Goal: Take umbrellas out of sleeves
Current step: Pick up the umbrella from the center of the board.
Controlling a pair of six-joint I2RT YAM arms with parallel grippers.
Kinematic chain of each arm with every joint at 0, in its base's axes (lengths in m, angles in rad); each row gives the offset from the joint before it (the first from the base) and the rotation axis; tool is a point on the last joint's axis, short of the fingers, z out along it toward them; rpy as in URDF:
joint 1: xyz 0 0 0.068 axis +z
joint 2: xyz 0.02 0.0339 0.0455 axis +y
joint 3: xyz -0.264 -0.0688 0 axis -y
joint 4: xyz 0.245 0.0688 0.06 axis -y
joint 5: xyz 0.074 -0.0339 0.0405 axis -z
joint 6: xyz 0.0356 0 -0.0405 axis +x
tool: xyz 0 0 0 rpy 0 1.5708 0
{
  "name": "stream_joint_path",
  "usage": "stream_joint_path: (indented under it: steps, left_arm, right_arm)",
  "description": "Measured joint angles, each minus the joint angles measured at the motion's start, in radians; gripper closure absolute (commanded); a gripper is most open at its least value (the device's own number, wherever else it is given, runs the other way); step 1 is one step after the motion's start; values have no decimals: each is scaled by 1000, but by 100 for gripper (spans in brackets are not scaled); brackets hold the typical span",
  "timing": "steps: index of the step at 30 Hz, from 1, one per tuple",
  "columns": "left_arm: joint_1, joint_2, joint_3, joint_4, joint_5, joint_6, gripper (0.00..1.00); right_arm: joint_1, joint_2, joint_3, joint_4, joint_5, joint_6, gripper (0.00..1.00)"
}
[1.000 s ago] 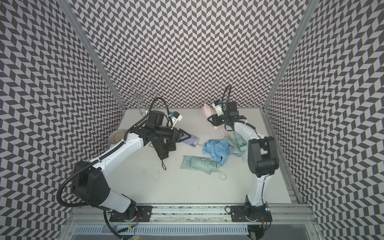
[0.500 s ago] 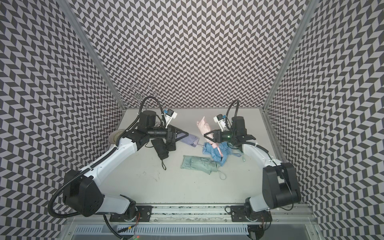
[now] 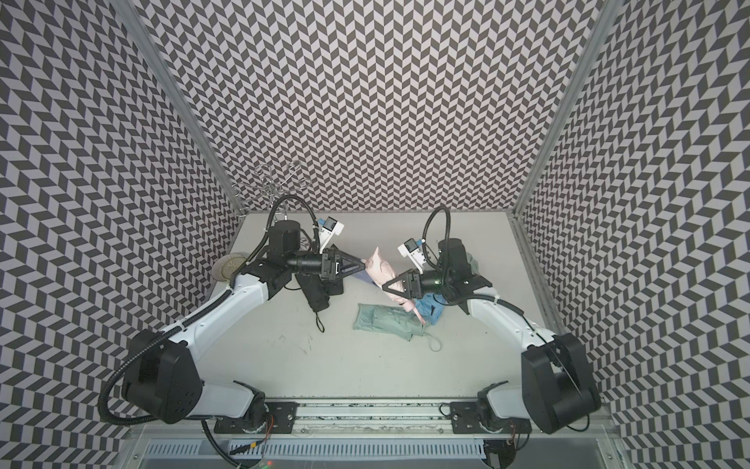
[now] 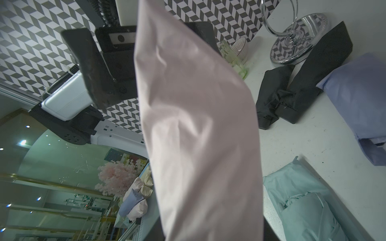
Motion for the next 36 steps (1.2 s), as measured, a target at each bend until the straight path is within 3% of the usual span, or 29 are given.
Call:
stream_joint_path:
  steps: [10,16,28,33,36]
  left_arm:
    - [-29,5,0,13,49,-8,1]
    - [-44,21,0,9,77,-8,7]
    - [-47,62,2,-11,117,-13,42]
    - [-47,77,6,-22,131,-24,71]
    - [-46,81,10,-42,148,-23,85]
  right_arm:
    - [42,25,47,8,-29,3,78]
    - [62,34,50,8,-39,3,78]
    - [71,34,50,7,-58,3,78]
    - [72,37,50,-9,-53,-3,77]
    - [66,40,51,-20,-45,-5,71]
